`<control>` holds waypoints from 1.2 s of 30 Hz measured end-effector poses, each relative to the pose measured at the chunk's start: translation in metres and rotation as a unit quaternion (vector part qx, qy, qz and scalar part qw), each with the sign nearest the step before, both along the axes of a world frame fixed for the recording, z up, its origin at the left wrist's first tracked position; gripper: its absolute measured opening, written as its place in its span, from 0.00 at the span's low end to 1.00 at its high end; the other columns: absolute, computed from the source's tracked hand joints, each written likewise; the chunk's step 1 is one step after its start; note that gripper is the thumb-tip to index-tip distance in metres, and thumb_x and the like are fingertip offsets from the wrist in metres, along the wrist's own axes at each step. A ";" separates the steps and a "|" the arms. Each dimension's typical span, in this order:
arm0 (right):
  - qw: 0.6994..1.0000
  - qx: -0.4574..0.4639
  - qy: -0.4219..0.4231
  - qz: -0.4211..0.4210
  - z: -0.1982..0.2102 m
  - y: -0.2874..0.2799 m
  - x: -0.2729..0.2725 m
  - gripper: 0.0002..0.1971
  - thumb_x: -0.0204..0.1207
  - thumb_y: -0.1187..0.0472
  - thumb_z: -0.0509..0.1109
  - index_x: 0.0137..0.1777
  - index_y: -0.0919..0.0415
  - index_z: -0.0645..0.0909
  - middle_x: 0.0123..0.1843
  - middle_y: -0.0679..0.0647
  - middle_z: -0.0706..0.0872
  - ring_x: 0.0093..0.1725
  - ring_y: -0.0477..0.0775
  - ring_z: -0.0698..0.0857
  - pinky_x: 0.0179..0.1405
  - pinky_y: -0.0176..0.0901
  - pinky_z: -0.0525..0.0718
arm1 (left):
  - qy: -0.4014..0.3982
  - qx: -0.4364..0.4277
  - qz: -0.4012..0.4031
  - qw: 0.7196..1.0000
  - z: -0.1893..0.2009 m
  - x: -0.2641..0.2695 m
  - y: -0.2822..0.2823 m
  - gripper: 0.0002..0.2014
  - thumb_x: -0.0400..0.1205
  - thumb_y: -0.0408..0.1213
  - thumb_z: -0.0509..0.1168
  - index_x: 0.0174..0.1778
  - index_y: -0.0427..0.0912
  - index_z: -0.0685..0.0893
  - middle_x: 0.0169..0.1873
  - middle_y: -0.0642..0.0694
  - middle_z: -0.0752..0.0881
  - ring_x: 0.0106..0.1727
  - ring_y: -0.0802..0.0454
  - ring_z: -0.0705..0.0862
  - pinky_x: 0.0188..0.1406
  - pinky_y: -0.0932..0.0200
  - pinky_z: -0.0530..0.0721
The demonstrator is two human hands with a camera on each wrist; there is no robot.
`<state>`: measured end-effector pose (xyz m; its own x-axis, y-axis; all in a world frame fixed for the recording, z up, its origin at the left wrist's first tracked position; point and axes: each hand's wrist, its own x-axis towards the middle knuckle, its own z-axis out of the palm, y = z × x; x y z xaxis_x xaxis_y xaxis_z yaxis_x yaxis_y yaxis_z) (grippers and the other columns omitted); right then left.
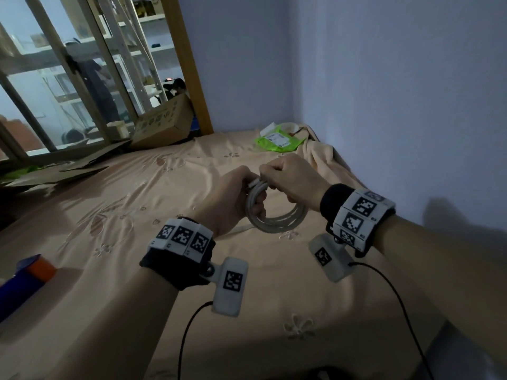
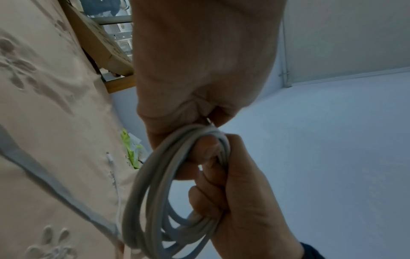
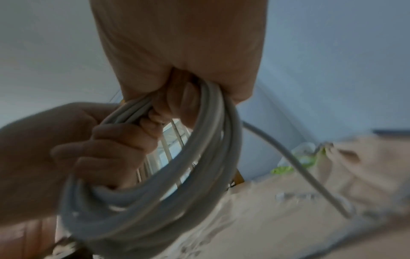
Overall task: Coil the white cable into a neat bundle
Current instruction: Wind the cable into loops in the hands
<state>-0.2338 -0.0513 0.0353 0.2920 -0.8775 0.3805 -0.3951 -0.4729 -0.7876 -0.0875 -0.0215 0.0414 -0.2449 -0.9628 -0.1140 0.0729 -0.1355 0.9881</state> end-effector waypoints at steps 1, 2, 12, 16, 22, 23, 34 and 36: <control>0.999 -0.006 0.042 0.013 0.002 0.000 0.000 0.20 0.80 0.57 0.63 0.26 0.62 0.75 0.24 0.55 0.76 0.18 0.47 0.69 0.18 0.38 0.68 | -0.023 0.008 0.001 1.000 0.000 -0.002 0.000 0.23 0.86 0.41 0.50 0.32 0.33 0.81 0.24 0.40 0.73 0.17 0.48 0.67 0.28 0.52 0.72; 0.995 -0.012 0.091 0.026 0.003 0.001 0.000 0.20 0.81 0.57 0.62 0.27 0.62 0.77 0.24 0.52 0.79 0.18 0.43 0.71 0.20 0.33 0.69 | -0.048 0.017 0.003 0.999 -0.001 -0.003 0.000 0.26 0.88 0.47 0.49 0.33 0.33 0.78 0.22 0.41 0.72 0.16 0.49 0.66 0.27 0.53 0.69; 0.986 0.110 -0.125 -0.006 -0.007 0.008 0.011 0.25 0.86 0.46 0.58 0.34 0.64 0.79 0.22 0.51 0.74 0.17 0.46 0.67 0.17 0.37 0.65 | -0.021 -0.020 0.139 0.990 -0.012 -0.008 -0.002 0.25 0.88 0.52 0.55 0.32 0.37 0.74 0.16 0.49 0.62 0.14 0.54 0.58 0.16 0.65 0.60; 0.963 0.161 -0.217 -0.003 -0.003 0.009 0.011 0.20 0.84 0.48 0.62 0.32 0.57 0.73 0.20 0.48 0.69 0.19 0.48 0.64 0.19 0.38 0.66 | 0.122 0.000 0.183 0.975 -0.016 -0.005 -0.003 0.25 0.88 0.52 0.55 0.29 0.39 0.71 0.14 0.50 0.60 0.12 0.55 0.56 0.13 0.64 0.59; 0.955 0.144 -0.253 -0.056 -0.002 0.006 0.007 0.18 0.79 0.60 0.63 0.26 0.57 0.72 0.19 0.48 0.68 0.19 0.48 0.63 0.21 0.39 0.63 | 0.111 -0.041 0.116 0.986 -0.021 -0.004 -0.004 0.28 0.89 0.53 0.52 0.29 0.37 0.75 0.14 0.48 0.64 0.15 0.52 0.62 0.23 0.57 0.69; 0.963 0.128 -0.233 -0.054 -0.001 0.005 0.004 0.18 0.78 0.60 0.63 0.25 0.57 0.72 0.18 0.48 0.68 0.18 0.48 0.63 0.21 0.39 0.62 | 0.066 -0.056 0.098 0.991 -0.021 -0.001 -0.004 0.28 0.89 0.53 0.51 0.30 0.36 0.77 0.15 0.46 0.68 0.16 0.50 0.66 0.26 0.55 0.71; 0.959 0.164 -0.233 -0.007 0.008 0.008 0.012 0.21 0.81 0.48 0.65 0.31 0.61 0.75 0.19 0.49 0.68 0.21 0.51 0.65 0.22 0.41 0.66 | 0.099 -0.022 0.159 0.982 -0.009 -0.007 0.001 0.26 0.88 0.52 0.56 0.25 0.42 0.69 0.15 0.50 0.59 0.14 0.54 0.55 0.16 0.64 0.53; 0.933 0.211 -0.293 0.000 0.007 0.011 0.014 0.22 0.81 0.46 0.63 0.30 0.60 0.76 0.19 0.49 0.66 0.19 0.50 0.64 0.25 0.42 0.67 | 0.171 -0.011 0.175 0.970 -0.009 -0.004 0.000 0.25 0.87 0.49 0.57 0.25 0.42 0.69 0.14 0.50 0.60 0.13 0.55 0.55 0.15 0.64 0.53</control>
<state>-0.2203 -0.0400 0.0422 0.1423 -0.9853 0.0947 0.1609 -0.0714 -0.9844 -0.0919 -0.0215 0.0326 0.0769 -0.9951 -0.0616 0.4342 -0.0222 0.9006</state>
